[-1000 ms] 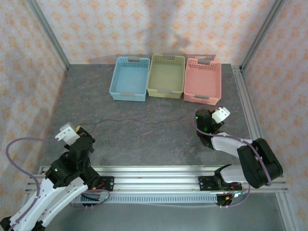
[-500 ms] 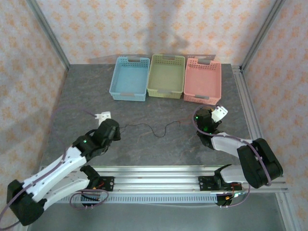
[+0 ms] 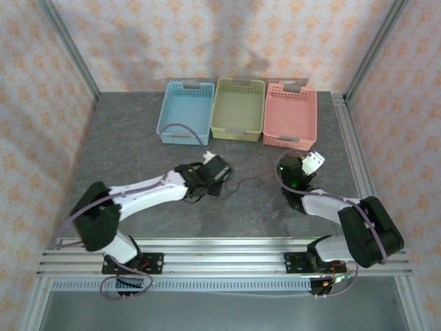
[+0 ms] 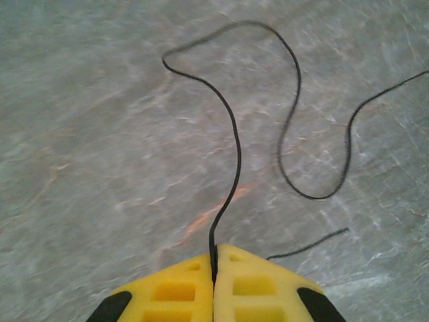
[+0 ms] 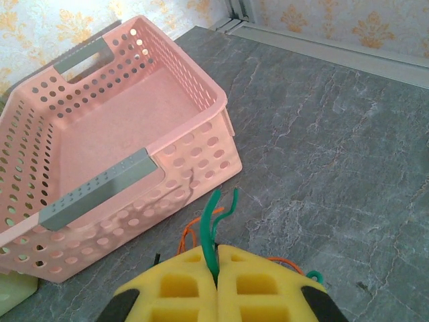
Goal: Untangle the cables
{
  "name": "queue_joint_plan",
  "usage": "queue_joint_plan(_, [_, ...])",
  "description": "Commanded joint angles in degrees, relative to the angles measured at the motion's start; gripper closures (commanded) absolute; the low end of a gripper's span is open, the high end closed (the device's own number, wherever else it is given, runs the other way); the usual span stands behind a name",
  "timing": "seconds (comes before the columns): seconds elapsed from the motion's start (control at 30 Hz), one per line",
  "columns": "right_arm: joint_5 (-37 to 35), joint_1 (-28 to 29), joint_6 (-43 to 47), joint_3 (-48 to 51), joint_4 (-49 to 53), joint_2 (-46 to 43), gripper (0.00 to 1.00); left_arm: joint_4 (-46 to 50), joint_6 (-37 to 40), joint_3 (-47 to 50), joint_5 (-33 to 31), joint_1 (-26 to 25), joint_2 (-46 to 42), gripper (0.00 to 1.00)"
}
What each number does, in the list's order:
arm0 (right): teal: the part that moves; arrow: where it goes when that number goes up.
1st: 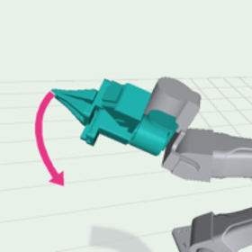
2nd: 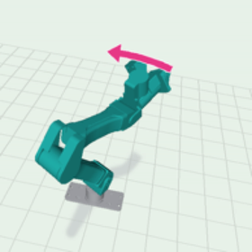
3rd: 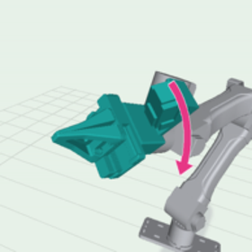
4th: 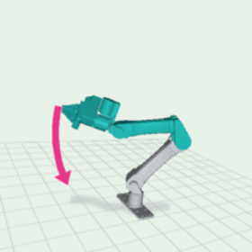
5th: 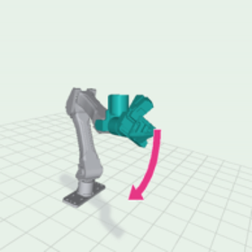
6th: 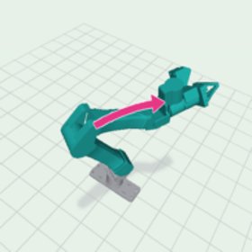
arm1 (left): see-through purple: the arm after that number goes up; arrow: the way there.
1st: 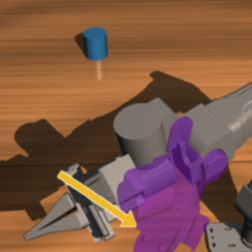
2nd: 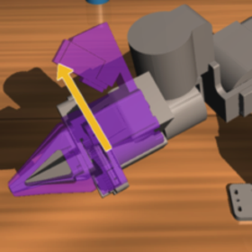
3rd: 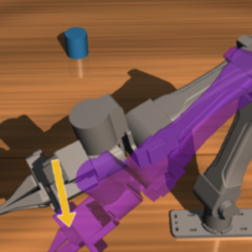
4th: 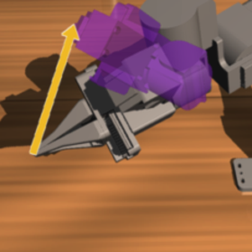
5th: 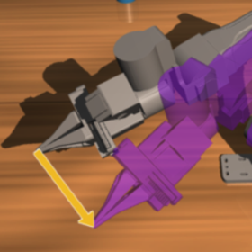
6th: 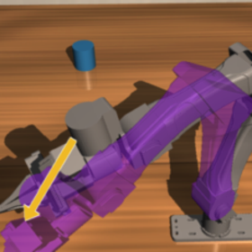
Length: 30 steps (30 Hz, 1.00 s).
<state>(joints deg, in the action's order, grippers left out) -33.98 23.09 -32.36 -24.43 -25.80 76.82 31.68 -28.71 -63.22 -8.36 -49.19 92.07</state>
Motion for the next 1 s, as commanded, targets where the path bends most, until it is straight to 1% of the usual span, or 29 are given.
queue_joint_plan(0.0, [0.36, 0.23, 0.07, -0.62, -1.20, 0.27, 1.00, 3.40, 1.56, -5.06, -0.18, -0.70, 6.24, 0.93])
queue_joint_plan(0.17, [0.65, 0.23, 0.26, -0.76, -1.27, 0.44, 1.00, 9.09, 2.98, -16.27, 0.89, -2.01, 15.61, 0.82])
queue_joint_plan(0.27, [0.90, 0.28, 0.36, -0.80, -1.36, 0.22, 1.00, 12.91, 3.82, -21.72, 0.86, -2.03, 20.76, 0.79])
queue_joint_plan(0.3, [0.92, 0.21, 0.43, -0.80, -1.36, 0.20, 1.00, 13.39, 4.17, -22.76, 0.88, -2.01, 21.53, 0.77])
queue_joint_plan(0.37, [0.98, 0.23, 0.56, -0.79, -1.44, 0.16, 1.00, 13.66, 4.52, -23.79, 1.14, -1.84, 22.32, 0.67])
queue_joint_plan(0.43, [1.10, 0.23, 0.62, -0.80, -1.53, 0.25, 1.00, 13.80, 4.63, -24.55, 1.49, -1.40, 22.97, 0.62])
queue_joint_plan(0.5, [1.22, 0.25, 0.66, -0.89, -1.61, 0.39, 1.00, 13.80, 4.42, -25.04, 2.69, -0.74, 23.77, 0.54])
queue_joint_plan(0.6, [1.38, 0.24, 0.64, -0.97, -1.78, 0.97, 1.00, 14.53, 4.18, -26.20, 4.02, 0.35, 24.79, 0.48])
queue_joint_plan(0.67, [1.67, 0.25, 0.66, -1.15, -1.88, 1.46, 1.00, 14.96, 4.08, -27.00, 4.43, 1.04, 25.25, 0.42])
queue_joint_plan(0.97, [2.08, 0.28, 0.77, -1.41, -2.02, 2.20, 1.00, 17.33, 3.84, -32.70, 8.86, 3.57, 30.23, 0.41])
